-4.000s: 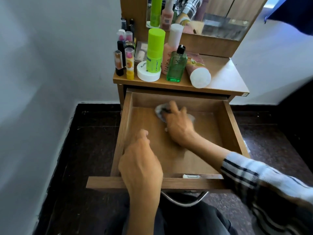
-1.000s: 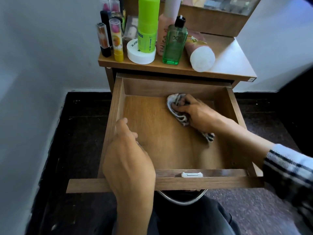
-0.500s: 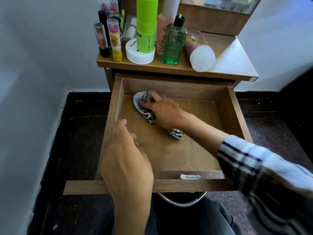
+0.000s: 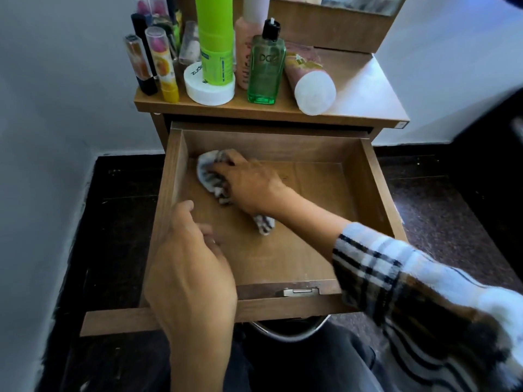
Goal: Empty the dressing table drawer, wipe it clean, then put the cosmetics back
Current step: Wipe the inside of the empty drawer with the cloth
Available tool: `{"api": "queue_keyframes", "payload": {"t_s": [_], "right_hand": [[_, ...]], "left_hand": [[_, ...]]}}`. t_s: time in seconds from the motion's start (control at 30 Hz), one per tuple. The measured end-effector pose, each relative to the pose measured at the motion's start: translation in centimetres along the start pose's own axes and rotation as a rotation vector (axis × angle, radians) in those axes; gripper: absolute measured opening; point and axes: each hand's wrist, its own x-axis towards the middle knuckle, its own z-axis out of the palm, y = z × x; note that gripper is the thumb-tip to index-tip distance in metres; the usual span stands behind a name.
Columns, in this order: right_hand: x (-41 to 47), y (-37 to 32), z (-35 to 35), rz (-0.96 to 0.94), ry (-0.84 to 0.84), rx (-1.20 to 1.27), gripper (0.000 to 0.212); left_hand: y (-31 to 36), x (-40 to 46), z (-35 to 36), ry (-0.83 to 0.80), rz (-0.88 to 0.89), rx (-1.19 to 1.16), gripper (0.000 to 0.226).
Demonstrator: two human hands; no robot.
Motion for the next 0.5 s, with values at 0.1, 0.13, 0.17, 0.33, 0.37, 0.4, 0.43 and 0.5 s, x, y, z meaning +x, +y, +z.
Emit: {"api": "queue_keyframes", "payload": {"t_s": [0.1, 0.13, 0.17, 0.33, 0.37, 0.4, 0.43, 0.5], "right_hand": [[-3.2, 4.0, -0.7, 0.125, 0.069, -0.029, 0.046], [-4.4, 5.6, -1.1, 0.187, 0.088, -0.054, 0.043], [-5.5, 7.0, -1.6, 0.25, 0.097, -0.081, 0.04], [-7.2, 9.4, -2.9, 0.286, 0.117, -0.084, 0.032], [-7.1, 9.3, -3.0, 0.283, 0.112, -0.082, 0.031], [-7.1, 9.3, -3.1, 0.275, 0.095, -0.078, 0.03], [-7.4, 9.3, -3.1, 0.262, 0.062, -0.075, 0.028], [-8.7, 9.3, -3.2, 0.238, -0.058, -0.076, 0.026]], "left_hand": [[-1.4, -1.4, 0.0, 0.059, 0.155, 0.261, 0.051], [-1.4, -1.1, 0.3, 0.097, 0.16, 0.272, 0.05], [-1.4, -0.8, 0.4, 0.121, 0.151, 0.289, 0.05], [-1.4, -0.8, 0.5, 0.136, 0.17, 0.312, 0.05], [-1.3, -0.8, 0.5, 0.145, 0.181, 0.31, 0.051], [-1.4, -0.7, 0.6, 0.148, 0.183, 0.318, 0.051], [-1.3, -0.7, 0.5, 0.149, 0.182, 0.318, 0.052], [-1.3, -0.7, 0.6, 0.135, 0.166, 0.3, 0.052]]}}
